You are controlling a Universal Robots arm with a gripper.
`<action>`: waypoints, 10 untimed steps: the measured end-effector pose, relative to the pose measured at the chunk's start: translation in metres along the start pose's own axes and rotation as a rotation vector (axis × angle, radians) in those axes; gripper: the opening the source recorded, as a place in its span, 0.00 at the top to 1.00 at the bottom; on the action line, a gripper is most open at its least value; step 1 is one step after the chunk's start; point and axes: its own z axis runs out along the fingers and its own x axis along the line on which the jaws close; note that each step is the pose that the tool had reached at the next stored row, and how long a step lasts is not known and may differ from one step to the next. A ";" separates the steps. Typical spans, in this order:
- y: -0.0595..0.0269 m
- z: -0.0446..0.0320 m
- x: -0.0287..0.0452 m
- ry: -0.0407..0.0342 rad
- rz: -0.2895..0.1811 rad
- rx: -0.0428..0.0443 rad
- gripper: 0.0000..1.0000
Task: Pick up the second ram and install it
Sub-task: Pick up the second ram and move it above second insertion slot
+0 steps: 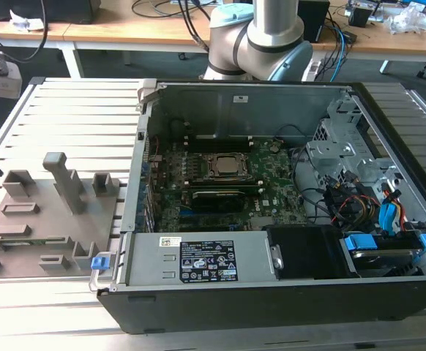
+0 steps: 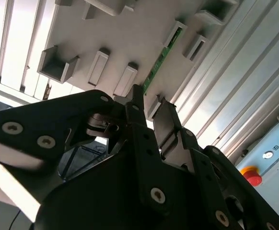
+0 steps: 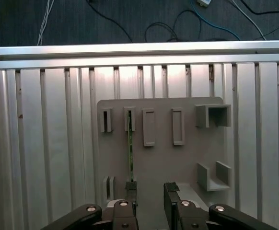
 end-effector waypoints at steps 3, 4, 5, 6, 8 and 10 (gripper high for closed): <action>0.0000 0.0037 0.0001 0.0000 0.000 0.0000 0.64; 0.0000 0.0062 0.0002 0.0001 0.000 0.0000 0.64; 0.0000 0.0081 0.0002 0.0001 0.000 -0.0001 0.64; 0.0000 0.0093 0.0002 0.0000 0.000 0.0000 0.64; 0.0001 0.0112 0.0003 0.0001 0.000 -0.0001 0.64; 0.0001 0.0144 0.0004 0.0000 0.000 0.0000 0.64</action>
